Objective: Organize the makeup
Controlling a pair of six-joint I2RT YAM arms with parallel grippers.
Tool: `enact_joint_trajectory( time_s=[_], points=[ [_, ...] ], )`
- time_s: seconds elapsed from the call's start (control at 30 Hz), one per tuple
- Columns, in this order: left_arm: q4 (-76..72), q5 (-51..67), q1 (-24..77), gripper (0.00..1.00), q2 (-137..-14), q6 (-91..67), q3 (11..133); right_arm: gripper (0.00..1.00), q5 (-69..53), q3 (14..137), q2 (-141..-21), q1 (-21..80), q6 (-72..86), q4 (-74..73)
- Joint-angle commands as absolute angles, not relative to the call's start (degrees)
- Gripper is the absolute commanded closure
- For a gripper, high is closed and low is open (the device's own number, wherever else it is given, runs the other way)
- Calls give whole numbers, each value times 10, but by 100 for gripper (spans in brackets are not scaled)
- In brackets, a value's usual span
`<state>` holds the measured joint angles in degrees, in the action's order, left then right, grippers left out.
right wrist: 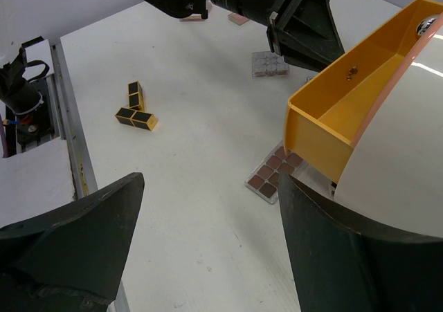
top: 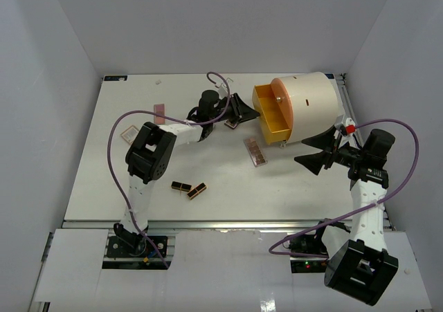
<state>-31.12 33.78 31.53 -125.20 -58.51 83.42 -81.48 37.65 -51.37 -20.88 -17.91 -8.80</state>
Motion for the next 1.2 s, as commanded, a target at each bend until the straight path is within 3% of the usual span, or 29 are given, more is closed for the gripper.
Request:
enact_joint_trajectory(
  time_s=[0.0,0.17,0.27,0.43,0.53,0.87,0.97,1.07,1.17],
  points=[
    [-300,353,304,71,-1196,-558,818,16,-816,375,-515,-212,-176,-70],
    [-293,352,301,68,-1187,-553,812,16,-816,375,-515,-213,-176,-69],
    [-283,354,301,60,-1187,-554,817,16,-815,375,-515,-213,-176,-70],
    [-257,343,301,32,-1175,-542,824,15,-810,373,-512,-213,-178,-71],
    [-240,337,301,25,-1155,-526,821,15,-809,372,-510,-213,-180,-71],
    [-157,300,260,19,-991,-442,747,11,-816,366,-498,-209,-204,-81],
    [-92,294,243,19,-916,-350,718,9,-805,386,-503,-186,-332,-175],
    [-25,271,231,18,-829,-277,672,9,-743,432,-511,-105,-461,-311],
    [44,216,221,10,-711,-182,593,9,-638,474,-523,34,-528,-371]
  ],
)
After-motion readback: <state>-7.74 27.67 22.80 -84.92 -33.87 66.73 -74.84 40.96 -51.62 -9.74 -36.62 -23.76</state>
